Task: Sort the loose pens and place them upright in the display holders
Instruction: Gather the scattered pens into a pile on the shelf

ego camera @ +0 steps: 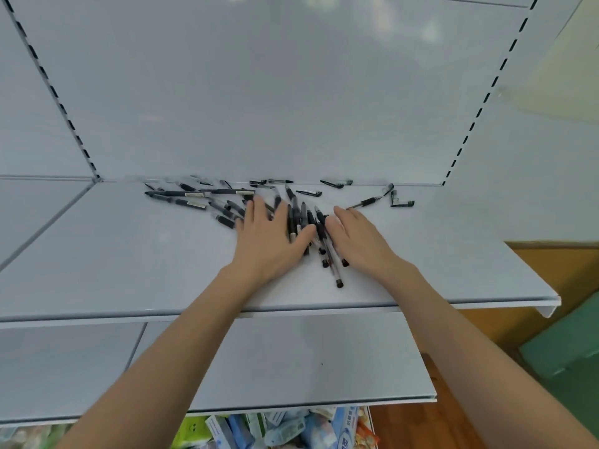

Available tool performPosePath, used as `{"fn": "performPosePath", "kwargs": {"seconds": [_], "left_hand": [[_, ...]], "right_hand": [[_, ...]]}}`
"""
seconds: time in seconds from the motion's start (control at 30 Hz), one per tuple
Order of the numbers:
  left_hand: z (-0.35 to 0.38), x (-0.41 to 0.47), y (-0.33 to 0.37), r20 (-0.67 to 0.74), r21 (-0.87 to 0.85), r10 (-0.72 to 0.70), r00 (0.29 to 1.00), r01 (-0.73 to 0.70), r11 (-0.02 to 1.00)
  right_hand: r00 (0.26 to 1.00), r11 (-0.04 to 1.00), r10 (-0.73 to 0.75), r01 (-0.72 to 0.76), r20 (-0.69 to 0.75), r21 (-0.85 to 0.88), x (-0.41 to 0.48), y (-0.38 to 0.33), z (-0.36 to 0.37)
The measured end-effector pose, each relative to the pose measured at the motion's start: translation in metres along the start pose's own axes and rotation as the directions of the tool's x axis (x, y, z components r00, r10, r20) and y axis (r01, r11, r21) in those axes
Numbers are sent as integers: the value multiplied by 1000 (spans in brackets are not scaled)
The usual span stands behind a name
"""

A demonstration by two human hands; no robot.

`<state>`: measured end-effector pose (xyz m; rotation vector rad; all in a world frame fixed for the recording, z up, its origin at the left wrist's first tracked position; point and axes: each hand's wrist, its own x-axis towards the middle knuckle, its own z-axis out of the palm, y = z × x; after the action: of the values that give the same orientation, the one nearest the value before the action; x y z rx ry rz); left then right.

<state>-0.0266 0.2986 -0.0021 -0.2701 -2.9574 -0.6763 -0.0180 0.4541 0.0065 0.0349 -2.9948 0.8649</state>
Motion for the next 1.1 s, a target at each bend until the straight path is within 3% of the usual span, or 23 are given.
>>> {"fn": "performPosePath", "kwargs": {"seconds": [0.13,0.17,0.3,0.43,0.5,0.57,0.67,0.73,0.97,1.1], "left_hand": [[-6,-8,-20,-33,36,-161,986,162,986],[-5,-9,-21,-18,59,-137,990,138,989],[-2,-4,-8,-5,-125,64,998,-64,990],[-19,-5,-7,-33,-254,60,998,-66,965],[-24,-9,-26,-107,-243,22,994,-48,969],[-32,-8,-55,-196,-127,-110,974,86,988],[-44,0,-94,-175,49,-389,905,402,914],[-48,8,-106,-128,73,-442,888,453,889],[-39,51,-110,-4,95,-226,974,225,970],[-41,54,-111,27,-17,-38,999,38,999]], "right_hand": [[996,998,-60,60,59,-3,-11,-7,5],[996,998,-62,64,70,-19,-11,-10,8],[994,994,-101,103,42,-39,-7,-17,14],[993,994,-113,113,20,5,-2,-24,19],[995,994,-85,89,60,-63,0,-27,23],[995,985,-54,67,89,-159,0,-33,26],[995,977,-51,67,83,-202,1,-43,30],[995,978,-42,59,89,-201,3,-48,32],[998,987,-6,15,57,-162,7,-53,35],[999,991,21,-16,41,-134,7,-55,36]]}}
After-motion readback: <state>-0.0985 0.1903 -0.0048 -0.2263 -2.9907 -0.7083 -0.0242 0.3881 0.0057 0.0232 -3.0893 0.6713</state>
